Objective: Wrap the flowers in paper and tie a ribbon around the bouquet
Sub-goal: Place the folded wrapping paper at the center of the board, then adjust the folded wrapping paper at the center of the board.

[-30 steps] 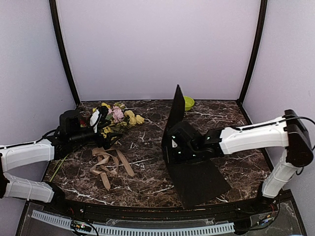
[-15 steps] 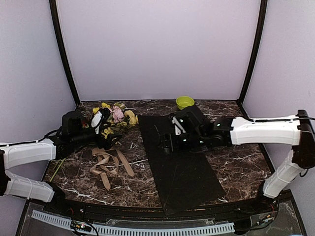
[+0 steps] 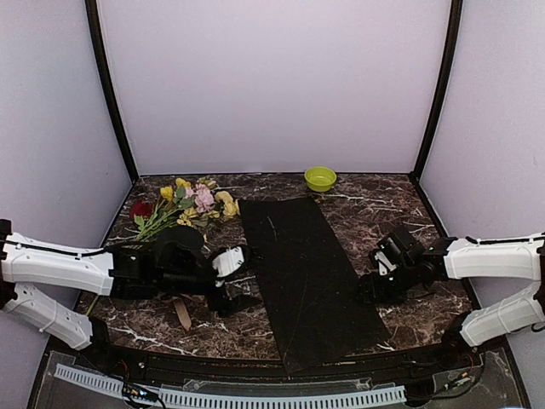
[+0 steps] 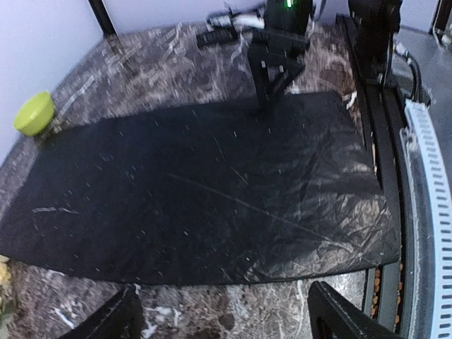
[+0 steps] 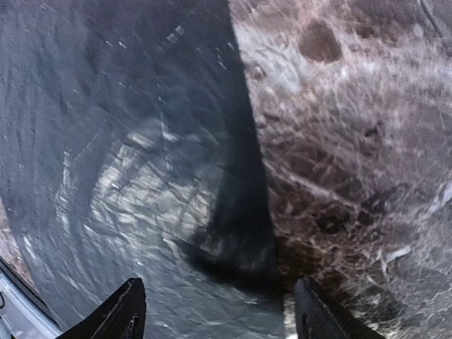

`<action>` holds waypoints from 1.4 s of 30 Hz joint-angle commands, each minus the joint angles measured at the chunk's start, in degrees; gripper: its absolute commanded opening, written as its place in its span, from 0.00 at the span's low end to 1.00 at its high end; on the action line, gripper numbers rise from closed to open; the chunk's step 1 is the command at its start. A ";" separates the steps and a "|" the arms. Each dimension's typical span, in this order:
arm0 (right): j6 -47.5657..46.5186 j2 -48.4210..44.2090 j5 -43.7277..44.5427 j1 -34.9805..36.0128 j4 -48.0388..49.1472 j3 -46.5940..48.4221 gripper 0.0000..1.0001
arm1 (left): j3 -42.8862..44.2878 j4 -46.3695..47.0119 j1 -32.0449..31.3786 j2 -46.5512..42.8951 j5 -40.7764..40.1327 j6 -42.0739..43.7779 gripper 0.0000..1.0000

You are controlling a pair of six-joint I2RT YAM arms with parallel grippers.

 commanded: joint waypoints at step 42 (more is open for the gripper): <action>10.62 10.65 -22.18 4.10 33.84 -3.66 0.24 | 4.45 6.27 -12.36 18.24 -16.28 2.81 0.84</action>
